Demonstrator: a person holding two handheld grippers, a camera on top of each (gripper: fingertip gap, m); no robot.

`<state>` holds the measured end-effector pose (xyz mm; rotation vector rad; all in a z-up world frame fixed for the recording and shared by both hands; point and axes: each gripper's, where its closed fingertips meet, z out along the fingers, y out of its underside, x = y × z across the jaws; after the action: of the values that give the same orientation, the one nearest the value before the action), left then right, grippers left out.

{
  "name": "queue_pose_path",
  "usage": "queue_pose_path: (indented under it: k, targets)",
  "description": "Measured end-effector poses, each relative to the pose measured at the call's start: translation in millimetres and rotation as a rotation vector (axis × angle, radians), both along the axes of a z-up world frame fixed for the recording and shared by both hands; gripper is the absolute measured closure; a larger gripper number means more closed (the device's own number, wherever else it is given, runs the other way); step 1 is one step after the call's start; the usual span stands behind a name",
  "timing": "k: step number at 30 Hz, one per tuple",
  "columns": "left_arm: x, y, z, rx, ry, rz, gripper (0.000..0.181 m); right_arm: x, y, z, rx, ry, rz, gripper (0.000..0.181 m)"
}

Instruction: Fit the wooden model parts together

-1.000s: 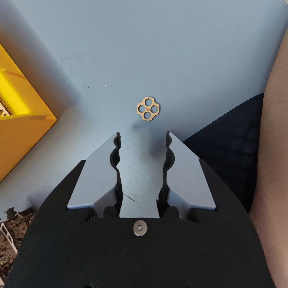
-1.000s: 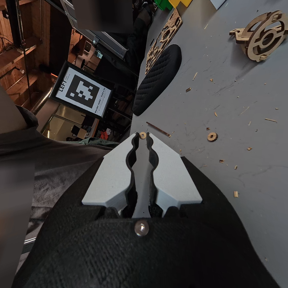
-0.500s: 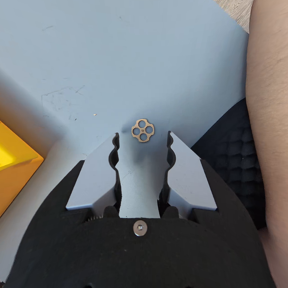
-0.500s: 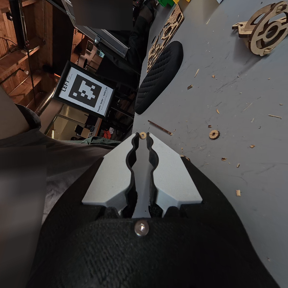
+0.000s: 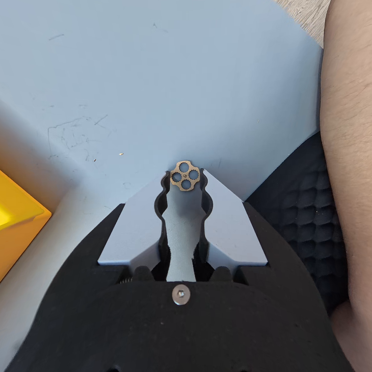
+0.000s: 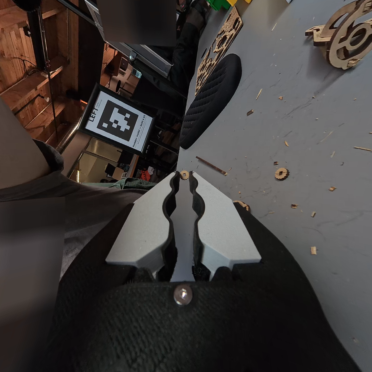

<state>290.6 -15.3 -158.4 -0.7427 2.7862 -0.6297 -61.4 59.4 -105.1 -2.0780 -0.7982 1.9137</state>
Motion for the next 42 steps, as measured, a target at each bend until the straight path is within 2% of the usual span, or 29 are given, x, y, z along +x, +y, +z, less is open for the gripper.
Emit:
queue_pose_path:
  k: [2,5,7,8,10,12,14,18,19,20,21,23,25,27,29,31,33,35,37,39,40,42]
  targets:
    - [9.3,2.4,11.4,0.074,-0.045,-0.014,0.154,-0.1,-0.3,0.8,0.0,0.003,0.0,0.174]
    - [63.8,14.3,74.0,0.136,-0.238,0.027,0.154,-1.3,-1.8,0.6,0.002,0.001,0.005,0.174]
    - [114.8,56.1,115.7,0.254,-0.316,0.122,0.154,-2.1,-2.6,-0.7,0.009,-0.009,0.011,0.174]
    - [135.4,82.6,125.3,0.294,-0.281,0.214,0.154,-2.4,-2.6,-0.9,0.014,-0.012,0.012,0.174]
    - [163.0,121.7,120.4,0.251,-0.139,0.44,0.154,-1.9,-1.9,0.1,0.024,-0.013,0.011,0.174]
    - [178.4,135.0,99.4,0.148,0.005,0.591,0.154,0.4,0.3,0.8,0.036,-0.015,-0.001,0.174]
    - [188.3,141.6,78.3,0.094,0.074,0.67,0.154,3.3,3.5,2.0,0.04,-0.01,-0.018,0.174]
    - [188.0,189.2,39.9,0.281,0.116,0.825,0.154,5.3,4.2,3.6,0.024,0.007,-0.021,0.174]
    - [185.4,194.0,34.0,0.294,0.145,0.854,0.147,5.9,3.9,2.1,0.033,-0.001,-0.014,0.174]
    - [186.0,192.5,33.0,0.272,0.159,0.862,0.13,7.0,5.1,-0.3,0.042,-0.016,-0.018,0.174]
    - [191.0,189.2,39.4,0.242,0.13,0.858,0.122,7.5,6.3,0.6,0.042,-0.011,-0.029,0.174]
    - [201.2,178.6,69.0,0.184,0.043,0.84,0.125,7.8,5.6,3.6,0.037,0.007,-0.031,0.174]
    - [201.2,162.2,113.5,0.144,-0.037,0.806,0.125,8.1,5.6,1.6,0.052,-0.008,-0.037,0.174]
    - [189.6,143.1,169.1,0.108,-0.152,0.762,0.128,9.2,9.3,2.3,0.087,-0.016,-0.054,0.174]
    - [159.8,130.6,224.9,0.07,-0.267,0.756,0.131,12.2,17.7,7.3,0.155,-0.016,-0.103,0.174]
    - [110.4,123.9,274.1,0.004,-0.368,0.795,0.134,17.1,29.0,16.5,0.261,-0.009,-0.169,0.174]
    - [43.7,122.7,317.2,-0.061,-0.511,0.851,0.137,24.2,40.2,32.6,0.344,0.035,-0.254,0.174]
    - [-44.4,130.6,339.0,-0.047,-0.677,0.932,0.139,33.7,49.2,52.1,0.375,0.117,-0.336,0.174]
    - [-151.2,150.2,334.7,0.086,-0.876,1.088,0.142,44.5,56.9,66.9,0.358,0.199,-0.402,0.175]
    - [-252.5,153.5,304.9,0.157,-1.047,1.212,0.145,53.7,61.6,79.0,0.302,0.288,-0.436,0.175]
    - [-285.4,141.0,280.7,0.1,-1.081,1.212,0.144,55.8,62.4,81.4,0.268,0.319,-0.435,0.175]
    - [-321.8,114.6,226.4,-0.078,-1.085,1.202,0.137,53.0,59.3,81.2,0.193,0.359,-0.396,0.175]
